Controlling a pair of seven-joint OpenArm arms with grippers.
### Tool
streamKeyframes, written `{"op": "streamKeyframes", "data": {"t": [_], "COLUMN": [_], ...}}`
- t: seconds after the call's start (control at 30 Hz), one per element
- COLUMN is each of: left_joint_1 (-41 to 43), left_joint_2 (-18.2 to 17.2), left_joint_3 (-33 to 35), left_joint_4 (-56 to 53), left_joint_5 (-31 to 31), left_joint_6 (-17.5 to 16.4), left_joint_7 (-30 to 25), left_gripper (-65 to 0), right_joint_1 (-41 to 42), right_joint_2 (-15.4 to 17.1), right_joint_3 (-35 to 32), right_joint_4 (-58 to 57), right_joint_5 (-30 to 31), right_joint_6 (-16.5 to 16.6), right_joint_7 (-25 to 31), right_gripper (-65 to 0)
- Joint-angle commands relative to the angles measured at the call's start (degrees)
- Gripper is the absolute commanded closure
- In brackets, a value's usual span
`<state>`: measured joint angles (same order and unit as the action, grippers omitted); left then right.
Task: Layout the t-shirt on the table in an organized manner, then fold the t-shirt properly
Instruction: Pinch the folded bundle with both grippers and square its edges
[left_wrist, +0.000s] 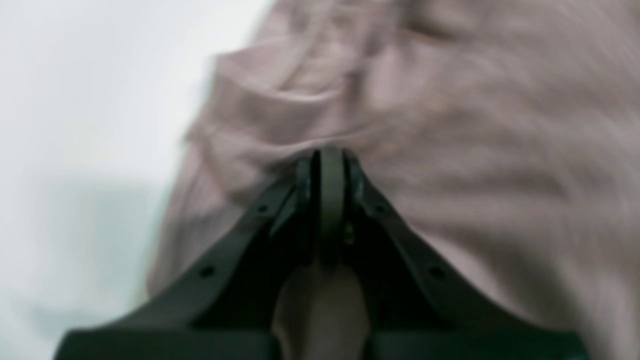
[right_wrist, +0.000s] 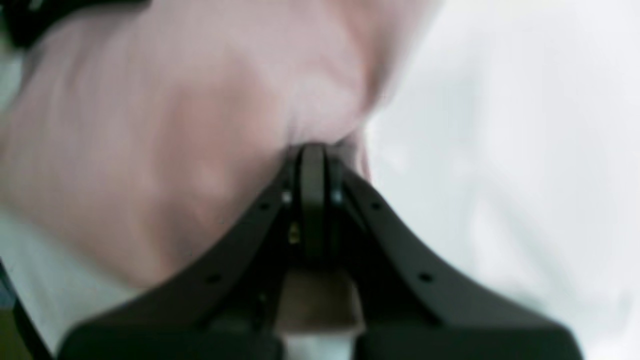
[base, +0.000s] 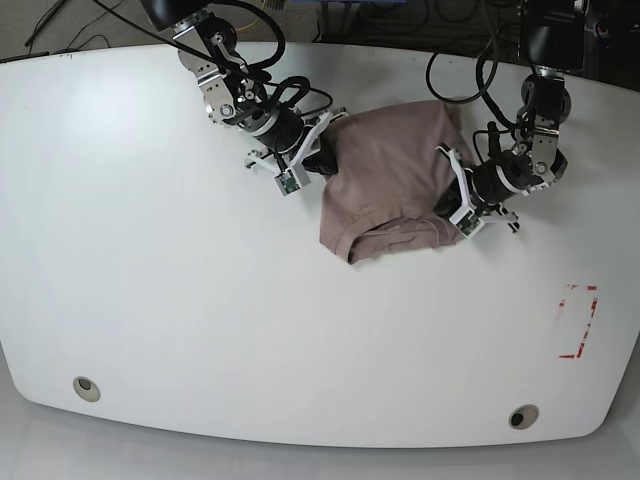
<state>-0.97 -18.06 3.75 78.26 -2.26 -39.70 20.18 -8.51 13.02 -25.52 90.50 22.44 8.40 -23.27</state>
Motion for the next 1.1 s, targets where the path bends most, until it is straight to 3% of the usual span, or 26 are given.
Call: {"op": "streamKeyframes", "data": {"t": [0.0,0.33,0.57,1.07], "left_joint_1": [-1.9,-1.6,4.8,20.1], "left_joint_2": [-0.8,-1.5,-1.3,4.7], "left_joint_3": [-0.5,-3.9,-4.3,-6.3], "left_joint_4": [0.5,9.7,18.4,25.8], "left_joint_5": [-0.1,-0.5,-0.5,-0.2], "left_joint_6": [0.1,-0.1,0.1,0.3], "left_joint_7": [-0.4,-0.3,-0.3,-0.6], "left_gripper": [0.0,0.0,0.0,0.0], "right_joint_1": [0.4,3.5,9.4,18.8], "right_joint_2": [0.4,3.1,2.7,-4.2], "right_joint_3": [0.1,0.1,-0.1,-0.3], "right_joint_4": [2.6,7.2,4.3,-7.5], "right_joint_5": [-0.1,0.4,0.6,0.2], "right_joint_6": [-0.1,-1.9,-1.5,-0.6], "right_joint_7": [-0.8,-0.9,-1.0,-1.0], "right_gripper": [0.0,0.0,0.0,0.0]}}
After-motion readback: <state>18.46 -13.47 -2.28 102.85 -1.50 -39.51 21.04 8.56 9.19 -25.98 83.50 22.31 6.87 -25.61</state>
